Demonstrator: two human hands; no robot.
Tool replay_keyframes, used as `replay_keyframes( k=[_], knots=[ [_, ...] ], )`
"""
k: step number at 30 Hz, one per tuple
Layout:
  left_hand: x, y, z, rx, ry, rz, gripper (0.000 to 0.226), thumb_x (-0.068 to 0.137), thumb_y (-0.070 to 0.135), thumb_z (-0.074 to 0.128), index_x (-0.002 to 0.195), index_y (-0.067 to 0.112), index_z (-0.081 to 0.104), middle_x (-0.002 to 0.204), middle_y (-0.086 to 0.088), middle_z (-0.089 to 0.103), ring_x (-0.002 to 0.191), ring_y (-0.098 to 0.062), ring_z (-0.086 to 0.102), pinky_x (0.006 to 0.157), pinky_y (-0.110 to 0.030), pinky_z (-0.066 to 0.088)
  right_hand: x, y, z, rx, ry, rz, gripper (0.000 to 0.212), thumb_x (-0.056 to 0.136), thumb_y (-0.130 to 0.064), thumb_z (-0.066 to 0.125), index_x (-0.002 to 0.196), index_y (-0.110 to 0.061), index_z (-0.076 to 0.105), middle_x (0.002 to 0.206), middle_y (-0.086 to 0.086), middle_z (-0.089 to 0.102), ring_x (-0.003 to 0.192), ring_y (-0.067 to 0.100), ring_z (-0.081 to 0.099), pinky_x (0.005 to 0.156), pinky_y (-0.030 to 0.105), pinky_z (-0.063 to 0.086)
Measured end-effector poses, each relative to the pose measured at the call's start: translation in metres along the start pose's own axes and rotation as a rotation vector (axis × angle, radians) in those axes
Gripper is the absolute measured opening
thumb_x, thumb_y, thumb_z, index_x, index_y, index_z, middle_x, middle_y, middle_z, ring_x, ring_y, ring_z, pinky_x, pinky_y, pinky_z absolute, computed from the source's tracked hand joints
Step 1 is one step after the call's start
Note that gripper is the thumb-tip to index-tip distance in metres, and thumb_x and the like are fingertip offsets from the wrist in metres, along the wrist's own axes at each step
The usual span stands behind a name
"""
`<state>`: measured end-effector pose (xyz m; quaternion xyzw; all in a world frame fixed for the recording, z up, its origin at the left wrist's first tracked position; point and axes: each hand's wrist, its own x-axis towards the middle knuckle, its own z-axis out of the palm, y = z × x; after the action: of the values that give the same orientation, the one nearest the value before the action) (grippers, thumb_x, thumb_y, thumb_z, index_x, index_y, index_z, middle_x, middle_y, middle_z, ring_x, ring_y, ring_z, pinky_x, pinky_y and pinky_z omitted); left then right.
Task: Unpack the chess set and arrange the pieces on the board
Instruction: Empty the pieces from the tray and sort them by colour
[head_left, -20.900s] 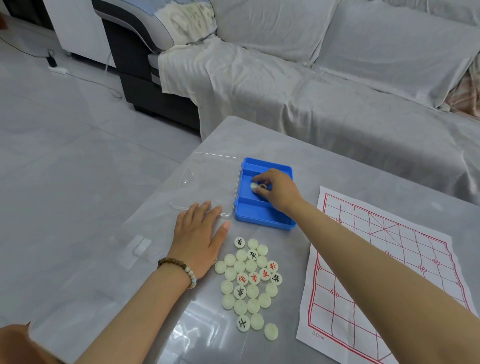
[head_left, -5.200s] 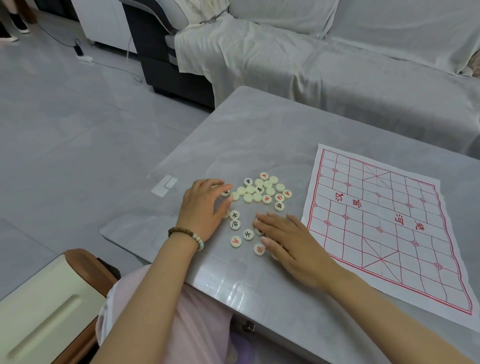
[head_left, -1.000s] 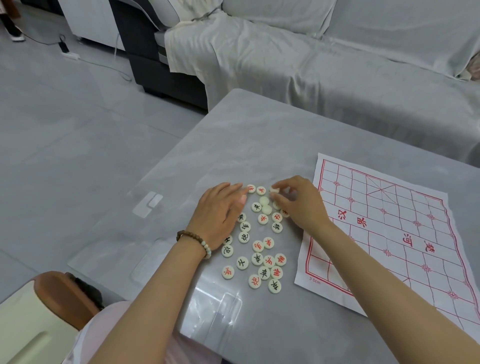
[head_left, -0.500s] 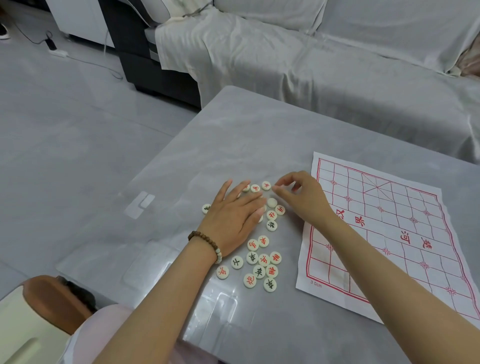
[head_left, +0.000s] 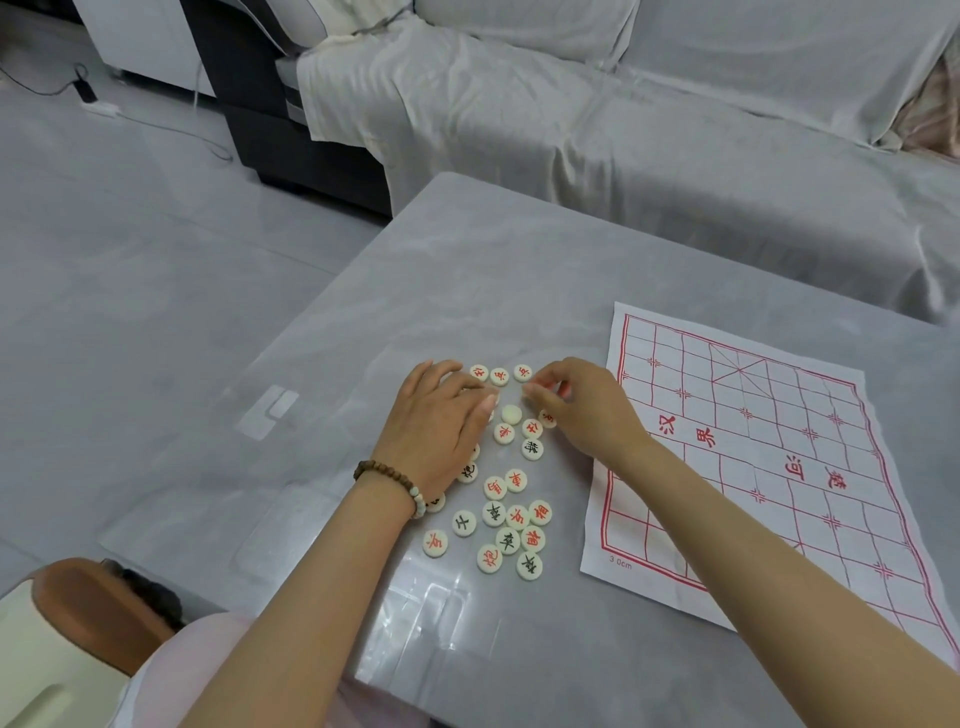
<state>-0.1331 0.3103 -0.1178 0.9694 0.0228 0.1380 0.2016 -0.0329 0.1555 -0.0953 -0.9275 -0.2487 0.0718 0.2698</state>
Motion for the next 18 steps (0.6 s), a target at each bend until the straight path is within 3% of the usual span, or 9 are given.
replay_keyframes(
  k=[4, 9, 13, 18],
  knots=[
    [-0.001, -0.003, 0.0, 0.003, 0.006, 0.015, 0.065, 0.091, 0.043, 0.007, 0.117, 0.021, 0.062, 0.119, 0.005, 0.059, 0.125, -0.016, 0.037, 0.107, -0.023, 0.007, 0.006, 0.002, 0.004, 0.012, 0.085, 0.057, 0.023, 0.092, -0.038, 0.053, 0.082, -0.018, 0.061, 0.082, -0.004, 0.059, 0.076, 0.015, 0.054, 0.064, 0.024, 0.038],
    [0.0, -0.008, 0.0, 0.051, 0.047, 0.028, 0.052, 0.093, 0.037, 0.018, 0.109, 0.021, 0.065, 0.108, 0.004, 0.062, 0.116, -0.019, 0.045, 0.102, -0.026, 0.017, 0.001, 0.0, 0.005, -0.021, 0.165, -0.045, 0.013, 0.088, -0.031, 0.06, 0.093, -0.019, 0.064, 0.092, -0.005, 0.053, 0.077, 0.007, 0.047, 0.077, 0.028, 0.042],
    [0.001, -0.009, 0.001, 0.072, 0.061, 0.033, 0.048, 0.093, 0.035, 0.023, 0.106, 0.02, 0.066, 0.105, 0.003, 0.062, 0.113, -0.019, 0.046, 0.101, -0.027, 0.019, -0.017, -0.004, 0.003, -0.003, 0.086, -0.206, 0.014, 0.085, -0.034, 0.064, 0.095, -0.027, 0.072, 0.094, -0.009, 0.055, 0.08, 0.002, 0.047, 0.08, 0.024, 0.035],
    [0.002, -0.009, 0.001, 0.052, 0.065, 0.03, 0.048, 0.093, 0.037, 0.023, 0.109, 0.021, 0.065, 0.104, 0.003, 0.058, 0.109, -0.016, 0.042, 0.098, -0.026, 0.02, -0.017, -0.003, 0.004, -0.088, 0.042, -0.208, 0.02, 0.083, -0.038, 0.066, 0.1, -0.028, 0.073, 0.103, -0.005, 0.056, 0.09, 0.006, 0.044, 0.083, 0.027, 0.032]
  ],
)
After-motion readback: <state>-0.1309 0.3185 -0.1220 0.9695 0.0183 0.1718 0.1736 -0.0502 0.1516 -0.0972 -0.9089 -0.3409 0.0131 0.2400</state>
